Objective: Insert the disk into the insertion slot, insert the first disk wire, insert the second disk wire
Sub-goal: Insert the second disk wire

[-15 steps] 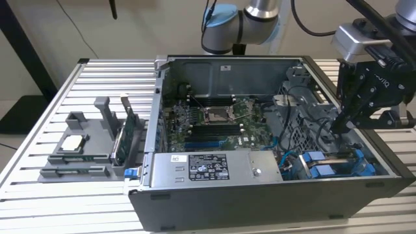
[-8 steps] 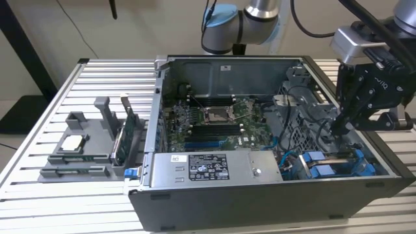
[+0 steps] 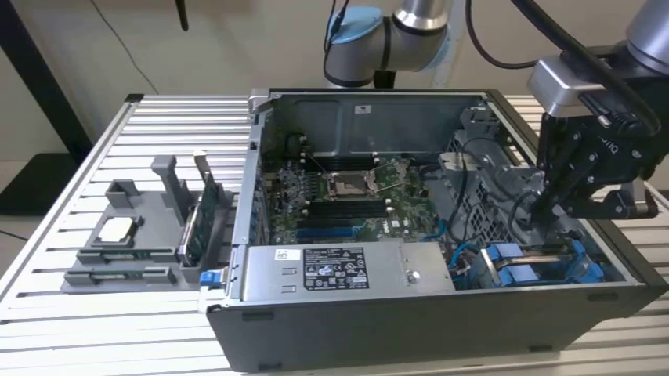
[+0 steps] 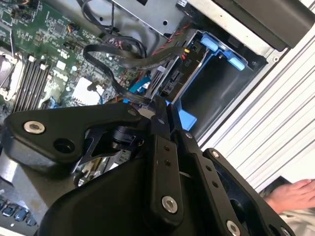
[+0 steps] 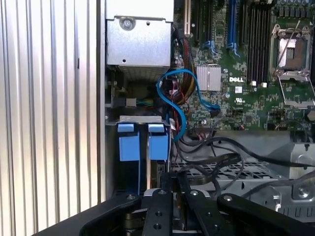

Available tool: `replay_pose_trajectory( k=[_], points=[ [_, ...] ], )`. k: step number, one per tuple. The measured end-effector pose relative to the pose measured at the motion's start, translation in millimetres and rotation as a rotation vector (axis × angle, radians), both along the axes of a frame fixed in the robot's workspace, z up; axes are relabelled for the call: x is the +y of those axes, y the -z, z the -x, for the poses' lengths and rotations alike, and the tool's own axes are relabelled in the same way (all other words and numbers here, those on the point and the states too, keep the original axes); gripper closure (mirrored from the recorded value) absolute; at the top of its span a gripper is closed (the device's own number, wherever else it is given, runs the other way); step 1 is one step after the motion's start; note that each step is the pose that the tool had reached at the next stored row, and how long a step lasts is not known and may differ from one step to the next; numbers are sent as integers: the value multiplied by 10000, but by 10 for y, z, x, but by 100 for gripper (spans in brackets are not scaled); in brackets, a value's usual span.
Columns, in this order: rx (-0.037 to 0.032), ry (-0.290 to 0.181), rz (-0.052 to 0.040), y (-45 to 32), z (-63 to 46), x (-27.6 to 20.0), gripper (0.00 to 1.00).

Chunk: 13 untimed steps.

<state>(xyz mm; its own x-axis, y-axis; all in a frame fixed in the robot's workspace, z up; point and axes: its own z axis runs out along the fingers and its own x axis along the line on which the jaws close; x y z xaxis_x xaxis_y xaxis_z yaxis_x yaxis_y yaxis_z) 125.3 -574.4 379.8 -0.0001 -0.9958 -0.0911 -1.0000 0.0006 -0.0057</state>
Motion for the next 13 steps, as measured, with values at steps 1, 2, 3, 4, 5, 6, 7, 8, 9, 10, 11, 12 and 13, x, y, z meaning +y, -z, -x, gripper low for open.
replay_pose_trajectory(
  k=[1, 2, 3, 4, 5, 6, 7, 8, 9, 10, 11, 12, 13],
  points=[
    [0, 0, 0, 16, -2, -3, 84],
    [0, -1, 1, 30, -8, -6, 84],
    [0, -1, 0, 40, -17, -9, 84],
    [0, -1, -1, 51, -26, -11, 84],
    [0, -1, 0, 61, -35, -13, 84],
    [0, -1, 1, 73, -42, -15, 84],
    [0, 0, 0, 86, -48, -16, 84],
    [0, 0, 1, 98, -53, -18, 84],
    [0, -1, 1, 111, -59, -19, 84],
    [0, -1, 0, 123, -65, -21, 84],
    [0, 0, 0, 136, -70, -24, 84],
    [0, 0, 0, 146, -75, -26, 84],
    [0, 0, 1, 156, -79, -28, 84]
  ],
)
